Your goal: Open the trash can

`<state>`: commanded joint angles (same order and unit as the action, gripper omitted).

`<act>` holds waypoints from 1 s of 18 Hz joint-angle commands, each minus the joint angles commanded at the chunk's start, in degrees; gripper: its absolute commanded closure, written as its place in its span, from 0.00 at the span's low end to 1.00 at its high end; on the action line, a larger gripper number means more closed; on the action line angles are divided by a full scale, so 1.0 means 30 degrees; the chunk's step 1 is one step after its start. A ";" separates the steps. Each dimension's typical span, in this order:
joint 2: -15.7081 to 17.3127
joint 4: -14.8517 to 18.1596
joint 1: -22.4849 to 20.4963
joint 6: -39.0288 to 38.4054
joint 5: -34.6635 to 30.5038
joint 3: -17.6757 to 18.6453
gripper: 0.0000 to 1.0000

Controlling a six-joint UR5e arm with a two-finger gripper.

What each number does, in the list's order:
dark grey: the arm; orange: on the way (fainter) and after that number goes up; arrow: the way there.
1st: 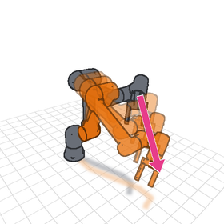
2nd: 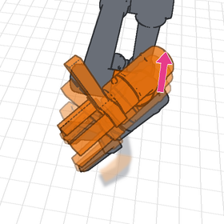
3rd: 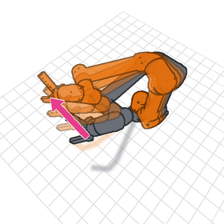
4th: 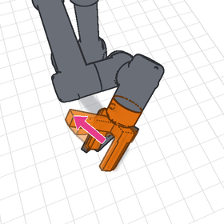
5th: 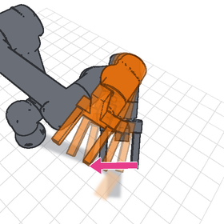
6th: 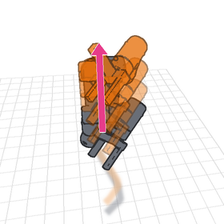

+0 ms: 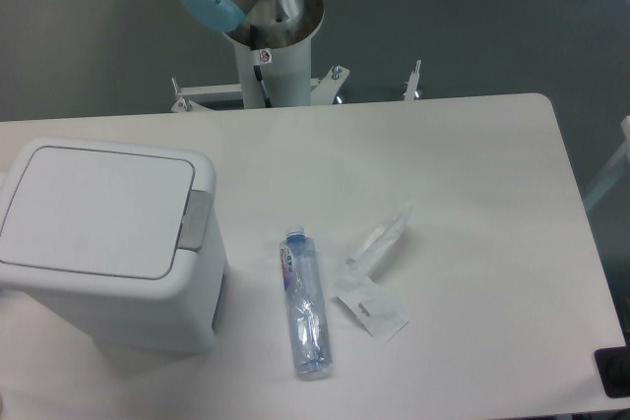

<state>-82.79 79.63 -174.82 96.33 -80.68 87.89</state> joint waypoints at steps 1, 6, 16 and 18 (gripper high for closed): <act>0.0000 0.0000 0.0000 0.0000 -0.0029 0.0029 0.00; 0.0000 0.0029 0.0088 -0.0203 0.0262 0.0059 0.00; 0.0146 -0.0959 0.3454 -1.5242 0.4355 0.0380 0.00; -0.0028 -0.1608 0.4069 -1.8674 0.4949 0.0381 0.00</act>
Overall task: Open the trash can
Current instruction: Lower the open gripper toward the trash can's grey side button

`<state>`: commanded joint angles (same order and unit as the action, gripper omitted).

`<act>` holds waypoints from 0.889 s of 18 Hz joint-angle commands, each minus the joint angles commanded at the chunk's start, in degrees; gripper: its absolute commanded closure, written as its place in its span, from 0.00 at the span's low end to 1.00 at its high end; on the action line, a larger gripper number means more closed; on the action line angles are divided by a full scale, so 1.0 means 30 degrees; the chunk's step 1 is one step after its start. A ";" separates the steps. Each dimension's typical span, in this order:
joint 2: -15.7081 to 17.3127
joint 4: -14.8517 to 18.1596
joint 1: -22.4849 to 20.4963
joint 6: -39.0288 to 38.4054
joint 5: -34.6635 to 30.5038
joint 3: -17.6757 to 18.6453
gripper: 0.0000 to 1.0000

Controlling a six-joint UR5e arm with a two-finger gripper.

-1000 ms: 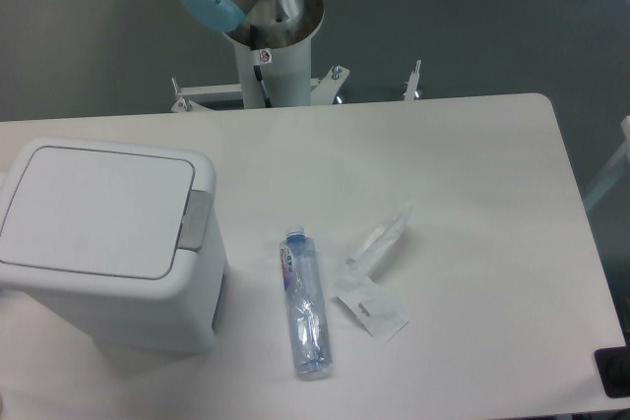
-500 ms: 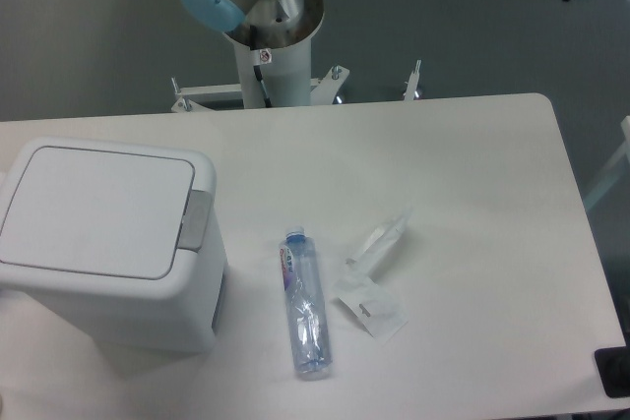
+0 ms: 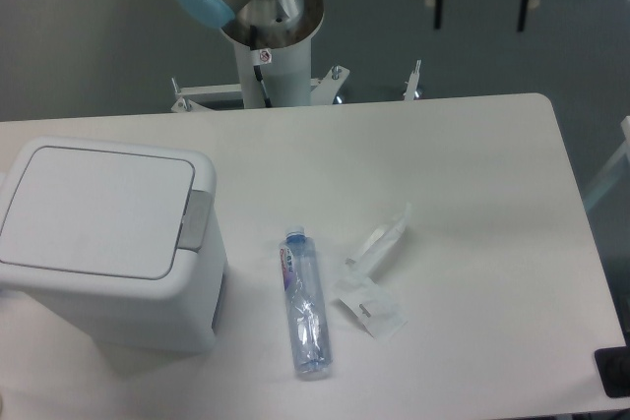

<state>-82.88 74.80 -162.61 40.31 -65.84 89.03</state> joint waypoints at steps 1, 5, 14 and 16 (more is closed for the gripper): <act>-0.0262 -0.0438 0.0584 -0.1381 0.0002 0.0000 0.00; -0.0908 -0.2168 0.2519 -0.3942 -0.0057 0.0292 0.00; -0.2840 -0.4835 0.5567 -0.6023 -0.0057 0.0469 0.00; -0.3251 -0.4866 0.6037 -0.6053 -0.0086 0.0411 0.00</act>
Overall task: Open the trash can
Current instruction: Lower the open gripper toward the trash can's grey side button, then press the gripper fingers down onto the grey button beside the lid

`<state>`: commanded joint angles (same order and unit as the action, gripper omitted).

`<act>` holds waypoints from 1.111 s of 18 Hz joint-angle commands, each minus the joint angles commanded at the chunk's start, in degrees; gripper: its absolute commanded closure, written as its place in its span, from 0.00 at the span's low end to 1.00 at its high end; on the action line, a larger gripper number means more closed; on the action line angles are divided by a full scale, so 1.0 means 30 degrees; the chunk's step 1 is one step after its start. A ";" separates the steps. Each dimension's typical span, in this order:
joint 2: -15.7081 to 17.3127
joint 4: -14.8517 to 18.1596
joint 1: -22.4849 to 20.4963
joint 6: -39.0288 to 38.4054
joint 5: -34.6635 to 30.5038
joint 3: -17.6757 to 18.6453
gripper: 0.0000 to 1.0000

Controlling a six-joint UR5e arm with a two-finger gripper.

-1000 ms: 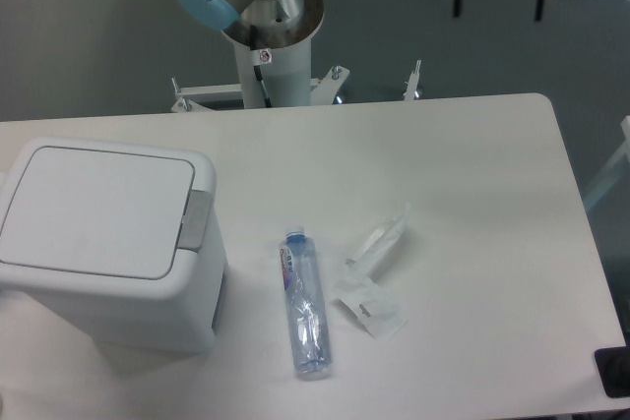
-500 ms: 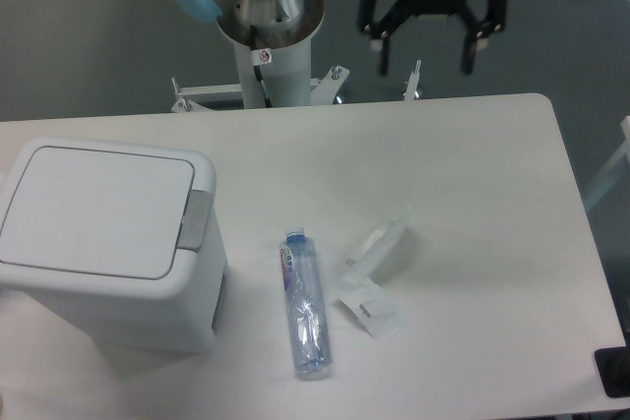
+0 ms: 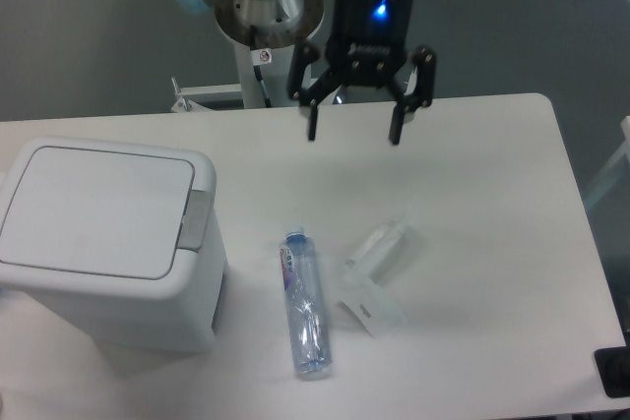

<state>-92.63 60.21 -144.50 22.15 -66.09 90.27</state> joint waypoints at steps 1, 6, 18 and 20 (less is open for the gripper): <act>-0.0147 0.0000 0.0147 0.0000 0.0000 -0.0117 0.00; -0.1113 -0.0524 0.1172 0.0234 0.0000 -0.0352 0.00; -0.1642 -0.0850 0.2345 0.0146 0.0029 -0.0294 0.00; -0.1671 -0.0850 0.2404 0.0059 0.0000 -0.0206 0.00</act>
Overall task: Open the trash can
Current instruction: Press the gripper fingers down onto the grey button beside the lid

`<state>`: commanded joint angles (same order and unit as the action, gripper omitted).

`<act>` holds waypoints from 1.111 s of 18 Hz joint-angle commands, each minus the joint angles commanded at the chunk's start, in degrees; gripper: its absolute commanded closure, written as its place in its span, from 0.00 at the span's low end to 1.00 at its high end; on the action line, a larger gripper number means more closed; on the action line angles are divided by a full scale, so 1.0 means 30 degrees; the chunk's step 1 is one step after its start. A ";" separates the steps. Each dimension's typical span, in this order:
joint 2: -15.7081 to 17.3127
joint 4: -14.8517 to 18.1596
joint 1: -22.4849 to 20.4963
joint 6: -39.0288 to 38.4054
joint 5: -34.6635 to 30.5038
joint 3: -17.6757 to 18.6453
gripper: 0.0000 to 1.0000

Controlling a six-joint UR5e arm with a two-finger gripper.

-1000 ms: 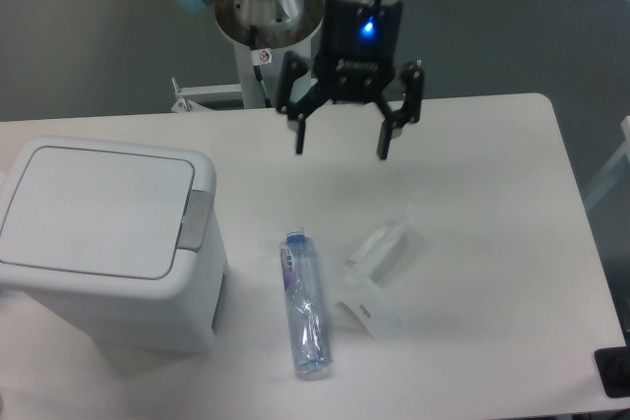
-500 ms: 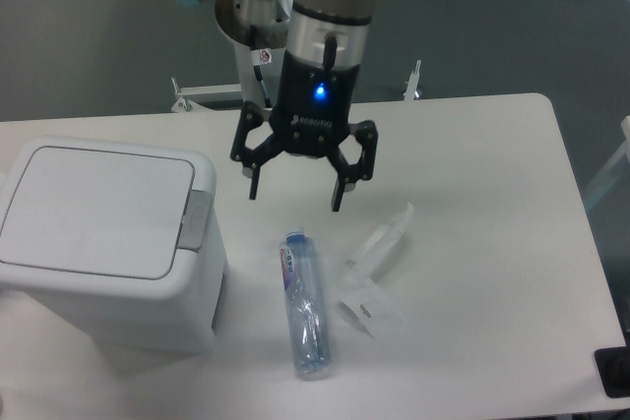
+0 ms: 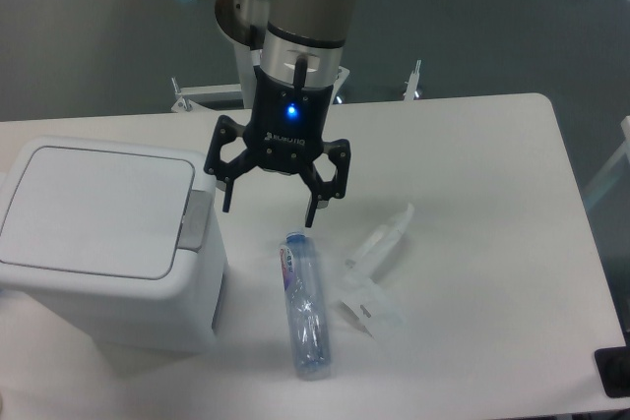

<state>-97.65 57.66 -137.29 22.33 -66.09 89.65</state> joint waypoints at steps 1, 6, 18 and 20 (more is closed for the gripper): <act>0.0000 0.0000 0.0174 -0.0029 0.0000 -0.0029 0.00; 0.0000 0.0029 0.0468 -0.0059 0.0000 0.0088 0.00; -0.0293 0.0000 0.0674 -0.0030 -0.0029 0.0088 0.00; -0.0293 0.0029 0.0674 -0.0030 -0.0058 0.0088 0.00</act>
<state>-98.53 57.74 -135.26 22.24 -66.27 89.91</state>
